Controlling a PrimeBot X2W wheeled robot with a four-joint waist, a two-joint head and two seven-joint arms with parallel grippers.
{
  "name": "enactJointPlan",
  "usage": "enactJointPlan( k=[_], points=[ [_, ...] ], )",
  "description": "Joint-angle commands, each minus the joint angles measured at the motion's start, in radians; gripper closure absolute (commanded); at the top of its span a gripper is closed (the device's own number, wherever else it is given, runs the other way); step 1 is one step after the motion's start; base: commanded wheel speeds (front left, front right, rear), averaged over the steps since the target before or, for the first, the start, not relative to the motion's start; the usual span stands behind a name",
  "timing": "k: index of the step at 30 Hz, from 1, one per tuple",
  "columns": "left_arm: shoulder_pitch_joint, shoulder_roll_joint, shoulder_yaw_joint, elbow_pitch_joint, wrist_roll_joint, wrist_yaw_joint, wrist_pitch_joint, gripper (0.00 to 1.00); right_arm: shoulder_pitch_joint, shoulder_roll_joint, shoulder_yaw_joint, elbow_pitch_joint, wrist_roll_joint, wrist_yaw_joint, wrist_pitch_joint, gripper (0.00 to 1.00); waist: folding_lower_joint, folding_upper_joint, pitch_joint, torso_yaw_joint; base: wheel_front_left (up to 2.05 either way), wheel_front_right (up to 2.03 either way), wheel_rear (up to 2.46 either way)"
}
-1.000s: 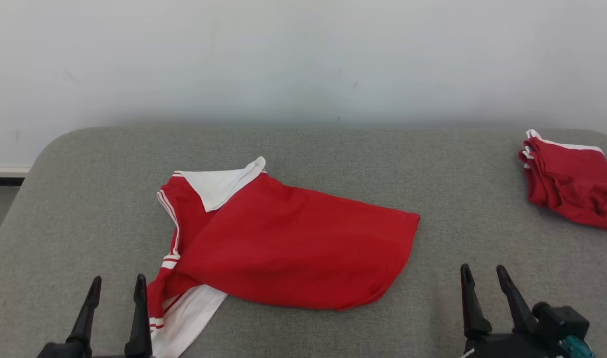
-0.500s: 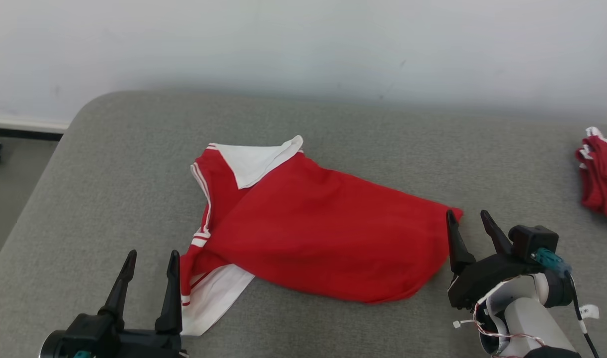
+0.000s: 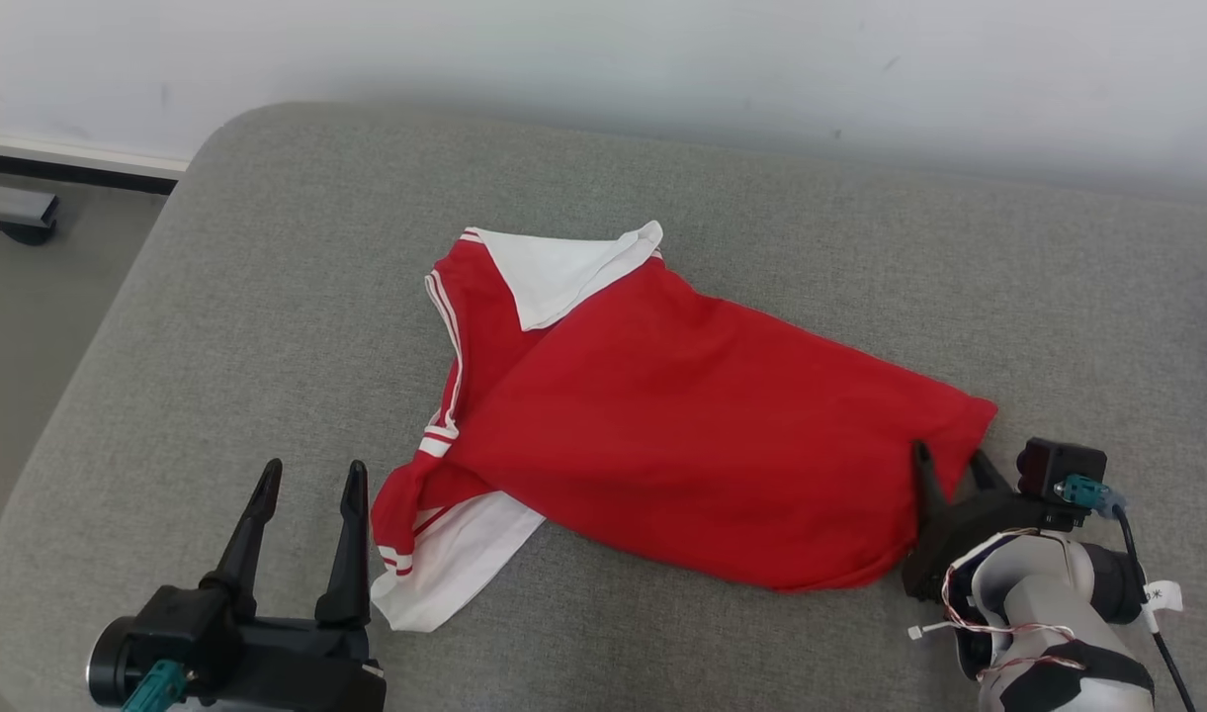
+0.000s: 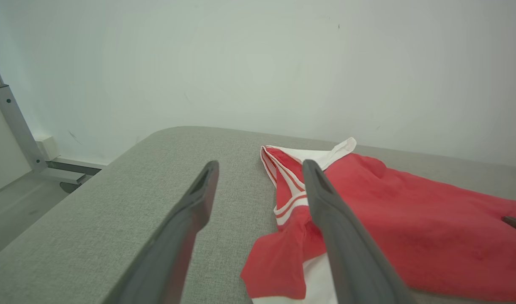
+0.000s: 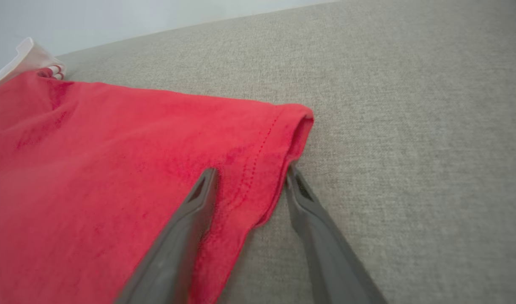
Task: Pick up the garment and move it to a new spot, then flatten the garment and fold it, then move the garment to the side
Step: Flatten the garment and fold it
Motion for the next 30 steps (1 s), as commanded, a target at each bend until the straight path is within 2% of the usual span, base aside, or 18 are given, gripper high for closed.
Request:
enactJointPlan(
  k=[1, 4, 8, 16, 21, 26, 30],
  points=[
    [-0.012, 0.004, 0.002, 0.003, -0.001, 0.001, -0.003, 0.00, 0.001, 0.007, 0.000, 0.025, 0.008, -0.003, -0.006, 1.00, -0.0002, 0.0000, 0.002, -0.001, 0.00, 0.00, 0.00],
    [0.000, 0.007, 0.013, 0.006, 0.000, 0.001, -0.003, 0.00, -0.009, 0.001, 0.003, 0.029, 0.021, -0.003, -0.061, 1.00, -0.0002, 0.0000, -0.014, -0.021, 0.00, 0.00, 0.00],
    [0.023, 0.007, 0.031, 0.003, 0.005, 0.001, -0.003, 0.00, 0.022, -0.025, 0.033, -0.053, 0.037, -0.003, -0.083, 1.00, -0.0002, 0.0000, -0.038, -0.059, 0.00, 0.00, 0.00],
    [0.048, -0.003, 0.042, -0.010, 0.015, 0.001, -0.003, 0.00, 0.145, -0.144, 0.057, -0.368, 0.081, -0.003, -0.084, 1.00, -0.0002, 0.0000, -0.056, -0.121, 0.00, 0.00, 0.00],
    [0.046, -0.006, 0.040, -0.011, 0.014, 0.001, -0.003, 0.00, 0.222, -0.199, 0.016, -0.561, 0.089, -0.003, -0.016, 1.00, -0.0002, 0.0000, -0.053, -0.131, 0.00, 0.00, 0.00],
    [0.025, -0.010, 0.027, -0.009, 0.003, 0.001, -0.003, 0.00, 0.279, -0.186, -0.019, -0.720, 0.075, -0.003, 0.082, 1.00, -0.0002, 0.0000, -0.042, -0.112, 0.00, 0.00, 0.00],
    [0.007, -0.016, 0.008, -0.006, -0.003, 0.001, -0.003, 0.00, 0.262, -0.147, 0.007, -0.778, 0.062, -0.003, 0.134, 1.00, -0.0002, 0.0000, -0.032, -0.081, 0.00, 0.00, 0.00]
  ],
)
